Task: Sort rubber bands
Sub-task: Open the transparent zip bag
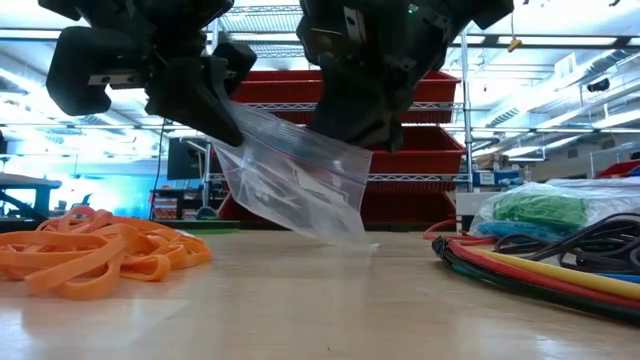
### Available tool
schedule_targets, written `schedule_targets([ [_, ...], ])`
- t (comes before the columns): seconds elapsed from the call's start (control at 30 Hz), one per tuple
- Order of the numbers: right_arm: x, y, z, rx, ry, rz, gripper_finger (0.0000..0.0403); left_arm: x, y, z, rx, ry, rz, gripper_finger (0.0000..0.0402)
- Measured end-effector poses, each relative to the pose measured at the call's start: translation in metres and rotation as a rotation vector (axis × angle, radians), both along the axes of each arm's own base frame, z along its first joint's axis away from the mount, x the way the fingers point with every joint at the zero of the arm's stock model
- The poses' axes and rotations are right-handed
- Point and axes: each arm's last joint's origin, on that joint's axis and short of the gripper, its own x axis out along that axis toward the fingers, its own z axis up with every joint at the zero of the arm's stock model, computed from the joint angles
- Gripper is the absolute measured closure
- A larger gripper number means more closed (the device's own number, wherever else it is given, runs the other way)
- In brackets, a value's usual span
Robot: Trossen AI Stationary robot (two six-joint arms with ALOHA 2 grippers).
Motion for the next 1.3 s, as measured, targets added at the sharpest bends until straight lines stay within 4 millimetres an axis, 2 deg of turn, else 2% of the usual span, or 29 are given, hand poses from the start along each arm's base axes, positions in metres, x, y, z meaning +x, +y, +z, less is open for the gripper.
schedule_targets([
  [1.0, 0.009, 0.007, 0.012, 0.075, -0.151, -0.010, 0.0392, 0.004, -0.001, 0.004, -0.014, -0.055, 0.002, 0.0400],
  [1.3, 0.009, 0.008, 0.012, 0.077, -0.157, -0.010, 0.0392, 0.005, 0.007, 0.008, -0.008, -0.073, 0.032, 0.0400],
])
